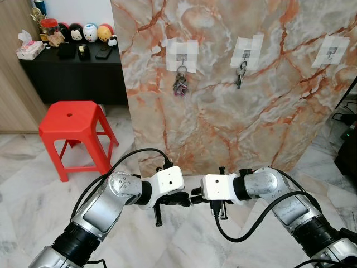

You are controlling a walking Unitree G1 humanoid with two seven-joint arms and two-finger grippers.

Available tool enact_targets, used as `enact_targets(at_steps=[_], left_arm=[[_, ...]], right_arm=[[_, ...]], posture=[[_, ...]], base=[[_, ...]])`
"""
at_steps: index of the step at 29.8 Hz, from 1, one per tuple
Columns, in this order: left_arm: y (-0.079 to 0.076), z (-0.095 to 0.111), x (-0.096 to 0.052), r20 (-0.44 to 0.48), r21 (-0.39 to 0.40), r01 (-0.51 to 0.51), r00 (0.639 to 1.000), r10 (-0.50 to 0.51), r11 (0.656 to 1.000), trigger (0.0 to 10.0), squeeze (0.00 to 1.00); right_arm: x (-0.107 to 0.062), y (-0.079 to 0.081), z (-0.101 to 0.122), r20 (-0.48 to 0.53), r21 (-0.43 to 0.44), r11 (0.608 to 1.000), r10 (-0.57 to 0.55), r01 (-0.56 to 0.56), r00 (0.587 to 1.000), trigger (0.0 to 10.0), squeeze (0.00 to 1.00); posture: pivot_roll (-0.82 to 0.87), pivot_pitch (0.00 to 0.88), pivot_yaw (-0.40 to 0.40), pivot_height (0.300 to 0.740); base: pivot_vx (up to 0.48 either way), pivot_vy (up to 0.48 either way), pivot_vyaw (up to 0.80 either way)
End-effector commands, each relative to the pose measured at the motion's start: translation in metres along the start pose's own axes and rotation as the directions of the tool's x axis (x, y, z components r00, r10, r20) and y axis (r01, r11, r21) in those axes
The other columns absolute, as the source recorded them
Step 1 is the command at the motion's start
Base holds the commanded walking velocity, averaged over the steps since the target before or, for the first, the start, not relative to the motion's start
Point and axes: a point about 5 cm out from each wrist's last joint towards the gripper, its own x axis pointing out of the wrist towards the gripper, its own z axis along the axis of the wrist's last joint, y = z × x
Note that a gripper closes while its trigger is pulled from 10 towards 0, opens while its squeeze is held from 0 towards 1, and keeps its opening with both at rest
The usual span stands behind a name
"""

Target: Hang keys on a hook

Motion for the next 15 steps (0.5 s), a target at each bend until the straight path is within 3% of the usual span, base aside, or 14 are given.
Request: enact_targets(at_steps=[1, 15], left_arm=[[-0.0039, 0.0005, 0.0018, 0.000, 0.000, 0.018, 1.000, -0.018, 1.000, 0.0, 0.00], [-0.0075, -0.0088, 0.0009, -0.022, -0.037, 0.011, 1.000, -0.012, 0.999, 0.0, 0.00]], right_arm=[[-0.0027, -0.0015, 0.0019, 0.001, -0.019, 1.000, 0.004, -0.004, 1.000, 10.0, 1.00], [-0.0036, 0.0034, 0.0044, 0.029, -0.006, 0.999, 0.042, -0.041, 0.999, 10.0, 1.00]], posture=[[0.15, 0.049, -0.067, 0.740], [0.14, 0.051, -0.070, 0.740]], base=[[0.000, 0.000, 0.00], [0.000, 0.000, 0.00]])
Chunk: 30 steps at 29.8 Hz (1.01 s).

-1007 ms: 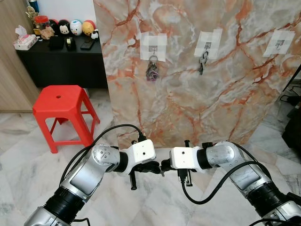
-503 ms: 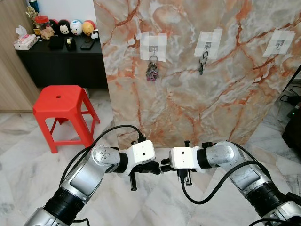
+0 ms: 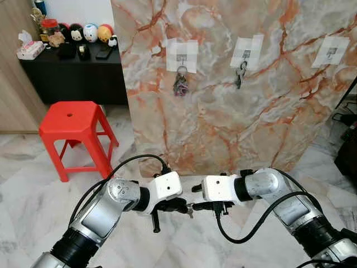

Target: Hang keys on a hook

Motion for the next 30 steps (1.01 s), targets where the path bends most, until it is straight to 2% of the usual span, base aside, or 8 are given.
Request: enact_targets(at_steps=[1, 16, 17, 18, 21, 23, 24, 30], left_arm=[[-0.002, 0.001, 0.001, -0.002, -0.001, 0.002, 1.000, -0.002, 1.000, 0.0, 0.00], [-0.002, -0.011, -0.004, 0.011, -0.083, -0.073, 0.997, 0.074, 0.994, 0.0, 0.00], [-0.003, -0.012, -0.006, 0.012, -0.096, -0.087, 0.996, 0.089, 0.992, 0.0, 0.00], [-0.003, -0.012, -0.006, 0.012, -0.096, -0.087, 0.996, 0.089, 0.992, 0.0, 0.00], [-0.004, -0.020, -0.009, 0.006, -0.125, -0.152, 0.988, 0.153, 0.981, 0.0, 0.00], [-0.005, -0.022, -0.010, 0.018, -0.163, -0.174, 0.984, 0.180, 0.971, 5.0, 0.00], [-0.005, -0.022, -0.011, 0.049, -0.214, -0.213, 0.972, 0.229, 0.953, 10.0, 0.00], [0.007, -0.025, -0.018, 0.080, -0.379, -0.411, 0.878, 0.471, 0.829, 10.0, 0.00]], right_arm=[[-0.003, 0.001, 0.003, 0.012, -0.013, 1.000, 0.012, -0.012, 1.000, 10.0, 1.00], [-0.014, -0.015, 0.005, 0.155, 0.200, 0.963, -0.212, 0.180, 0.965, 10.0, 0.94], [-0.016, -0.018, 0.005, 0.171, 0.245, 0.945, -0.261, 0.215, 0.950, 10.0, 0.00], [-0.016, -0.018, 0.005, 0.171, 0.245, 0.945, -0.261, 0.215, 0.950, 10.0, 0.00], [-0.021, -0.027, -0.008, 0.146, 0.394, 0.852, -0.428, 0.344, 0.892, 10.0, 0.00], [-0.022, -0.030, -0.021, 0.083, 0.463, 0.778, -0.515, 0.424, 0.853, 10.0, 0.00], [-0.021, -0.031, -0.037, -0.003, 0.551, 0.680, -0.578, 0.484, 0.816, 10.0, 0.00], [-0.002, -0.001, -0.095, -0.326, 0.754, 0.247, -0.663, 0.608, 0.674, 10.0, 0.00]], posture=[[0.14, 0.051, -0.070, 0.740], [0.14, 0.062, -0.065, 0.740], [0.14, 0.065, -0.063, 0.740], [0.14, 0.065, -0.063, 0.740], [0.15, 0.070, -0.061, 0.740], [0.15, 0.070, -0.061, 0.740], [0.14, 0.074, -0.059, 0.740], [0.15, 0.074, -0.059, 0.740]], base=[[0.000, 0.000, 0.00], [0.000, 0.000, 0.00], [0.000, 0.000, 0.00], [0.000, 0.000, 0.00], [0.000, 0.000, 0.00], [0.000, 0.000, 0.00], [0.000, 0.000, 0.00], [0.000, 0.000, 0.00]])
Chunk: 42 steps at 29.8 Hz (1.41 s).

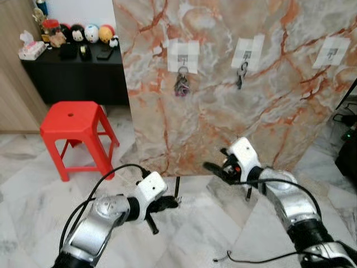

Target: Hang keys on a hook

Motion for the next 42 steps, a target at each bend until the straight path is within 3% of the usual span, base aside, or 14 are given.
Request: enact_targets(at_steps=[1, 5, 7, 9, 10, 12, 13, 18, 24, 32, 36, 37, 42], left_arm=[[0.012, 0.001, -0.004, 0.020, -0.045, -0.110, 0.994, 0.111, 0.993, 10.0, 0.00], [0.026, 0.000, -0.010, 0.054, -0.134, -0.289, 0.953, 0.298, 0.948, 10.0, 0.00], [0.033, 0.000, -0.014, 0.053, -0.138, -0.353, 0.930, 0.362, 0.926, 10.0, 0.00], [0.044, -0.002, -0.022, 0.046, -0.161, -0.464, 0.878, 0.476, 0.871, 10.0, 0.00], [0.044, -0.002, -0.022, 0.046, -0.161, -0.464, 0.878, 0.476, 0.871, 10.0, 0.00], [0.059, -0.007, -0.037, 0.047, -0.211, -0.619, 0.766, 0.641, 0.756, 10.0, 0.00], [0.059, -0.007, -0.037, 0.047, -0.211, -0.619, 0.766, 0.641, 0.756, 10.0, 0.00], [0.059, -0.006, -0.042, 0.074, -0.292, -0.662, 0.704, 0.706, 0.690, 10.0, 0.00], [0.058, -0.008, -0.042, 0.071, -0.306, -0.689, 0.672, 0.737, 0.657, 10.0, 0.00], [0.052, 0.000, -0.030, 0.111, -0.323, -0.652, 0.694, 0.712, 0.686, 10.0, 0.00], [0.052, -0.001, -0.030, 0.109, -0.319, -0.646, 0.701, 0.704, 0.693, 10.0, 0.00], [0.049, -0.001, -0.028, 0.118, -0.307, -0.629, 0.719, 0.685, 0.714, 10.0, 0.00], [0.046, -0.001, -0.027, 0.119, -0.321, -0.626, 0.718, 0.686, 0.711, 10.0, 0.00]], right_arm=[[-0.005, -0.007, -0.028, -0.071, 0.099, 0.989, -0.103, 0.110, 0.992, 10.0, 0.00], [-0.018, 0.001, -0.087, -0.267, 0.188, 0.952, -0.185, 0.240, 0.946, 10.0, 0.00], [-0.021, 0.006, -0.100, -0.301, 0.235, 0.937, -0.182, 0.258, 0.936, 10.0, 0.00], [-0.025, 0.012, -0.113, -0.335, 0.254, 0.922, -0.198, 0.291, 0.921, 10.0, 0.00], [-0.025, 0.012, -0.113, -0.335, 0.254, 0.922, -0.198, 0.291, 0.921, 10.0, 0.00], [-0.037, 0.017, -0.139, -0.412, 0.305, 0.861, -0.265, 0.407, 0.872, 10.0, 0.00], [-0.037, 0.017, -0.139, -0.412, 0.305, 0.861, -0.265, 0.407, 0.872, 10.0, 0.00], [-0.050, 0.025, -0.162, -0.484, 0.319, 0.829, -0.274, 0.459, 0.831, 10.0, 0.00], [-0.061, 0.033, -0.179, -0.535, 0.297, 0.829, -0.266, 0.473, 0.802, 10.0, 0.00], [-0.069, 0.037, -0.189, -0.559, 0.230, 0.866, -0.256, 0.444, 0.789, 10.0, 0.00], [-0.069, 0.038, -0.189, -0.550, 0.253, 0.857, -0.255, 0.449, 0.796, 10.0, 0.00], [-0.069, 0.042, -0.191, -0.559, 0.239, 0.869, -0.241, 0.433, 0.793, 10.0, 0.00], [-0.069, 0.045, -0.191, -0.538, 0.239, 0.884, -0.223, 0.401, 0.813, 10.0, 0.00]], posture=[[0.15, 0.074, -0.059, 0.740], [0.15, 0.071, -0.059, 0.740], [0.16, 0.071, -0.063, 0.740], [0.16, 0.070, -0.063, 0.740], [0.16, 0.070, -0.063, 0.740], [0.15, 0.061, -0.069, 0.740], [0.15, 0.061, -0.069, 0.740], [0.14, 0.045, -0.073, 0.740], [0.14, 0.032, -0.071, 0.740], [0.12, 0.007, -0.055, 0.740], [0.12, 0.004, -0.052, 0.740], [0.12, 0.003, -0.051, 0.740], [0.13, 0.000, -0.048, 0.740]], base=[[0.000, 0.000, 0.00], [0.000, 0.000, 0.00], [0.000, 0.000, 0.00], [0.000, 0.000, 0.00], [0.000, 0.000, 0.00], [0.000, 0.000, 0.00], [0.000, 0.000, 0.00], [0.000, 0.000, 0.00], [0.000, 0.000, 0.00], [0.000, 0.000, 0.00], [0.000, 0.000, 0.00], [0.000, 0.000, 0.00], [0.000, 0.000, 0.00]])
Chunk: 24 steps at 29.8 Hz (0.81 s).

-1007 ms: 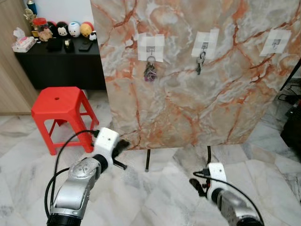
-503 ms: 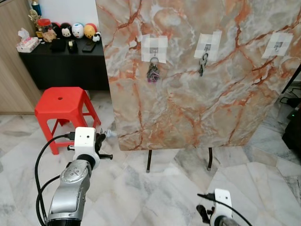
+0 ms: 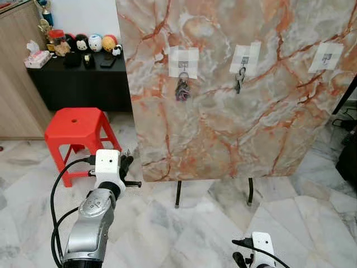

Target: Hang keys on a hook

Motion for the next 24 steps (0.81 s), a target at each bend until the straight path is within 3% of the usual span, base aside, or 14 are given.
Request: enact_targets(at_steps=[1, 7, 11, 24], left_arm=[[-0.0022, 0.0005, -0.0004, 0.007, 0.005, 0.001, 1.000, -0.001, 1.000, 10.0, 0.00], [0.0031, 0.0031, 0.0012, 0.015, 0.009, -0.007, 1.000, 0.007, 1.000, 10.0, 0.00], [0.0030, 0.0049, 0.0018, 0.021, 0.013, -0.002, 1.000, 0.001, 1.000, 10.0, 0.00], [0.0029, 0.0076, 0.0027, 0.028, 0.022, 0.005, 1.000, -0.005, 1.000, 10.0, 0.00]], right_arm=[[-0.0007, -0.0016, -0.0005, 0.022, 0.014, 1.000, 0.000, -0.001, 1.000, 10.0, 0.00], [-0.0021, -0.0066, -0.0022, 0.036, 0.034, 0.999, -0.012, 0.011, 0.999, 10.0, 0.00], [-0.0025, -0.0080, -0.0022, 0.051, 0.086, 0.996, -0.025, 0.020, 0.998, 10.0, 0.00], [-0.0013, -0.0039, 0.0015, 0.053, 0.036, 0.999, -0.003, 0.001, 0.999, 10.0, 0.00]], posture=[[0.13, 0.000, -0.047, 0.740], [0.13, 0.000, -0.044, 0.740], [0.13, 0.000, -0.041, 0.740], [0.13, 0.014, -0.044, 0.740]], base=[[0.251, 0.000, 0.00], [0.258, 0.000, 0.60], [0.281, 0.000, 0.00], [0.314, 0.000, 0.00]])
